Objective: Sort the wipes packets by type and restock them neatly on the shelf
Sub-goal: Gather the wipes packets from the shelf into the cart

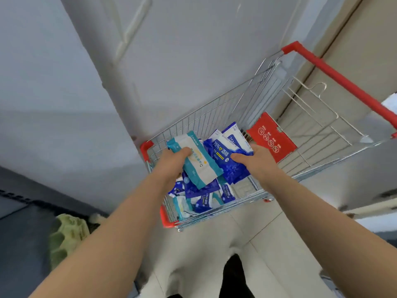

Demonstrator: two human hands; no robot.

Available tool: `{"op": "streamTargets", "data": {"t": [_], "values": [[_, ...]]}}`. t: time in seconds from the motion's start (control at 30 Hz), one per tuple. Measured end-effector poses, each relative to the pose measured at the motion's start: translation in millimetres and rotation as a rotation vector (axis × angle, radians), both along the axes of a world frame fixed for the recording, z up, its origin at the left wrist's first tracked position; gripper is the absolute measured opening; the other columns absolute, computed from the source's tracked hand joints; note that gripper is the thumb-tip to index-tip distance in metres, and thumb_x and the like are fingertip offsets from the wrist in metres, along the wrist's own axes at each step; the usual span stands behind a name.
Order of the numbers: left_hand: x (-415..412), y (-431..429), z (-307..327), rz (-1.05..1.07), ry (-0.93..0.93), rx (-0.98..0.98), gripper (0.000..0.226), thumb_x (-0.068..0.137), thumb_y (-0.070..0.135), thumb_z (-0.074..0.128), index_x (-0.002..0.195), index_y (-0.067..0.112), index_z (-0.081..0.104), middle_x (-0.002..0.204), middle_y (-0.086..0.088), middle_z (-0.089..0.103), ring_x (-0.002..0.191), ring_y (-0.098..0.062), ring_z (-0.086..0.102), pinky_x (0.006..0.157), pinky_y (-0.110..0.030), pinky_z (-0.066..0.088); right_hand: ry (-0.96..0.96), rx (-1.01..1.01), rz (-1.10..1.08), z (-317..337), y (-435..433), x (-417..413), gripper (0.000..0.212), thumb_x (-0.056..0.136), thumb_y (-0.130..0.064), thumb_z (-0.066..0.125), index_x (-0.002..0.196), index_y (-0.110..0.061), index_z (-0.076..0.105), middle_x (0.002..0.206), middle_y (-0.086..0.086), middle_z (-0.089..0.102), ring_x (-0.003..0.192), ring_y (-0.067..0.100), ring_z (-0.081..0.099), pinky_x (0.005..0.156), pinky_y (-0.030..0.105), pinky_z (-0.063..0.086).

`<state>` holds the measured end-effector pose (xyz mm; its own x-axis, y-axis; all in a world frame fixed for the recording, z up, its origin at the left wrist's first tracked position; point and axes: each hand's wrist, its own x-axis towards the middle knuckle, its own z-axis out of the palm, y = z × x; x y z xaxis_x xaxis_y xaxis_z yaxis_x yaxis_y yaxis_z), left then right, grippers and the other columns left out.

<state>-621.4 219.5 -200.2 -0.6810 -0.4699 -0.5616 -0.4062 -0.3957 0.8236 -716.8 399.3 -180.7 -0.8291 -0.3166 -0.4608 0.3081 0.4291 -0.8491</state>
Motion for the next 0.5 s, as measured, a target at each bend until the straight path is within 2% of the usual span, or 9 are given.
{"op": "streamTargets", "data": {"t": [0.07, 0.17, 0.3, 0.37, 0.43, 0.5], "values": [[-12, -6, -30, 0.035, -0.042, 0.037, 0.012, 0.092, 0.012, 0.062, 0.099, 0.016, 0.054, 0.101, -0.005, 0.068, 0.089, -0.017, 0.065, 0.089, -0.039, 0.051, -0.044, 0.04, 0.099, -34, -7, -30, 0.026, 0.084, -0.015, 0.071, 0.107, -0.016, 0.06, 0.1, 0.004, 0.07, 0.081, 0.016, 0.069, 0.063, 0.028, 0.056], [-18, -11, -81, 0.057, -0.136, 0.037, 0.033, 0.088, 0.017, 0.068, 0.117, 0.014, 0.053, 0.11, -0.005, 0.07, 0.098, -0.019, 0.065, 0.094, -0.043, 0.047, -0.145, 0.098, 0.254, -91, -18, -69, 0.022, 0.08, -0.008, 0.072, 0.097, -0.02, 0.063, 0.098, 0.006, 0.071, 0.081, 0.019, 0.069, 0.068, 0.032, 0.057], [-20, -12, -156, 0.131, -0.28, 0.062, 0.04, 0.082, 0.021, 0.074, 0.114, 0.021, 0.05, 0.112, -0.004, 0.068, 0.103, -0.022, 0.064, 0.098, -0.047, 0.046, -0.248, 0.202, 0.48, -169, -29, -104, 0.029, 0.077, -0.005, 0.073, 0.101, -0.019, 0.067, 0.099, 0.008, 0.073, 0.085, 0.022, 0.07, 0.076, 0.036, 0.057], [-23, -10, -190, 0.143, -0.344, 0.071, 0.051, 0.079, 0.024, 0.077, 0.12, 0.019, 0.046, 0.117, -0.005, 0.065, 0.104, -0.023, 0.063, 0.097, -0.045, 0.048, -0.28, 0.23, 0.551, -205, -31, -115, 0.027, 0.076, -0.002, 0.073, 0.096, -0.021, 0.068, 0.1, 0.009, 0.073, 0.083, 0.02, 0.07, 0.074, 0.032, 0.055], [-26, -8, -220, 0.107, -0.42, 0.055, 0.065, 0.077, 0.027, 0.079, 0.129, 0.015, 0.043, 0.122, -0.005, 0.062, 0.105, -0.022, 0.061, 0.094, -0.041, 0.047, -0.297, 0.274, 0.632, -238, -32, -122, 0.029, 0.076, -0.002, 0.073, 0.099, -0.019, 0.068, 0.099, 0.007, 0.072, 0.081, 0.017, 0.069, 0.073, 0.029, 0.054], [-27, -6, -245, 0.071, -0.487, 0.043, 0.072, 0.075, 0.028, 0.081, 0.133, 0.013, 0.041, 0.126, -0.005, 0.06, 0.11, -0.024, 0.058, 0.099, -0.044, 0.044, -0.295, 0.343, 0.721, -269, -32, -128, 0.033, 0.074, -0.004, 0.075, 0.104, -0.017, 0.068, 0.098, 0.008, 0.072, 0.087, 0.023, 0.069, 0.082, 0.037, 0.056]]}}
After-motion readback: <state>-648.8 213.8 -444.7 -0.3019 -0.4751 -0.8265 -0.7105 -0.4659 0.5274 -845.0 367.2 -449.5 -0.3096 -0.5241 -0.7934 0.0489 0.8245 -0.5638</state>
